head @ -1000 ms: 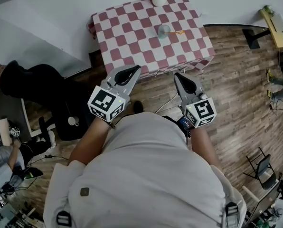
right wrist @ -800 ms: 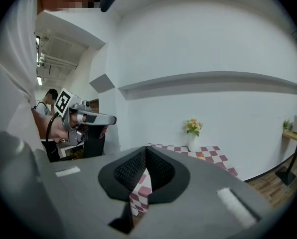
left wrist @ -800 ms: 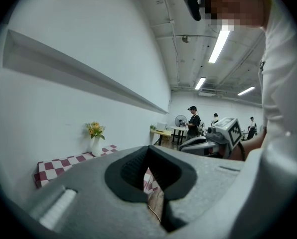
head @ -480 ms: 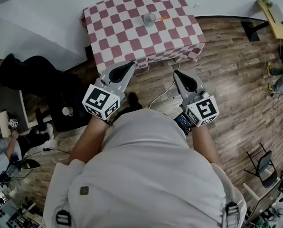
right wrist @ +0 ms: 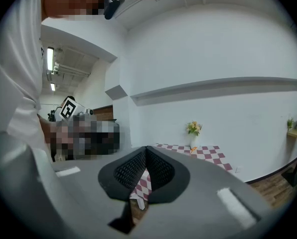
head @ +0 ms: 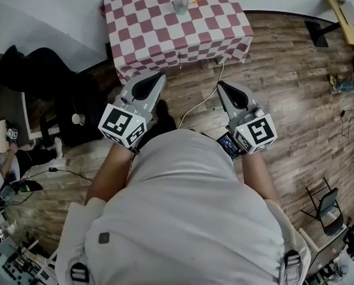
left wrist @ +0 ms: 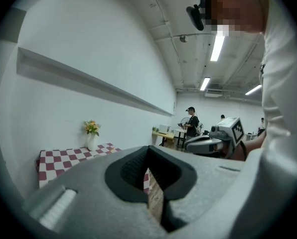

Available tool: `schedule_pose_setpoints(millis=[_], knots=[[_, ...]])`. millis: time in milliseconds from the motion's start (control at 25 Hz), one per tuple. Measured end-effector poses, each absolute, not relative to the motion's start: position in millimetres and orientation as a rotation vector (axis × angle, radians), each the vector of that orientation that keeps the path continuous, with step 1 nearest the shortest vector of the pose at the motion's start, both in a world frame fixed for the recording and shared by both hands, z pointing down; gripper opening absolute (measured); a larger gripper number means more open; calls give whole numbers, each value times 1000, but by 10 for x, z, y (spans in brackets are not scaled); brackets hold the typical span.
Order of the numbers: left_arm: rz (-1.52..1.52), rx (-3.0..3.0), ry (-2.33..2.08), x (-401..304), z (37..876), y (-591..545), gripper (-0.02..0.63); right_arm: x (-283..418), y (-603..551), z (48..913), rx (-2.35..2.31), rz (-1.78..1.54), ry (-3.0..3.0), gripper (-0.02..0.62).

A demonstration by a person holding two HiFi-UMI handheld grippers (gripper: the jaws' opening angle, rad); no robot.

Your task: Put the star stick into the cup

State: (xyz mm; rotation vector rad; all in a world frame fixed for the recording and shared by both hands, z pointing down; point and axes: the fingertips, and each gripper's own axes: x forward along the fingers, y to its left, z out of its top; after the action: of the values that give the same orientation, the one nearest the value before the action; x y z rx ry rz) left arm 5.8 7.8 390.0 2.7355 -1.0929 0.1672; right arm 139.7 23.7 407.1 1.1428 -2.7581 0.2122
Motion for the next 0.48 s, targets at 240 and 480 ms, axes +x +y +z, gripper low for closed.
schedule_pose_setpoints(millis=[240,480], knots=[[168,2721,-1122,142,3920,466,3,1461,597,4012,1109,189,-2781,9],[191,2723,-1118,168,3956,736,3,1471,858,4041,1105,202,-2794,9]])
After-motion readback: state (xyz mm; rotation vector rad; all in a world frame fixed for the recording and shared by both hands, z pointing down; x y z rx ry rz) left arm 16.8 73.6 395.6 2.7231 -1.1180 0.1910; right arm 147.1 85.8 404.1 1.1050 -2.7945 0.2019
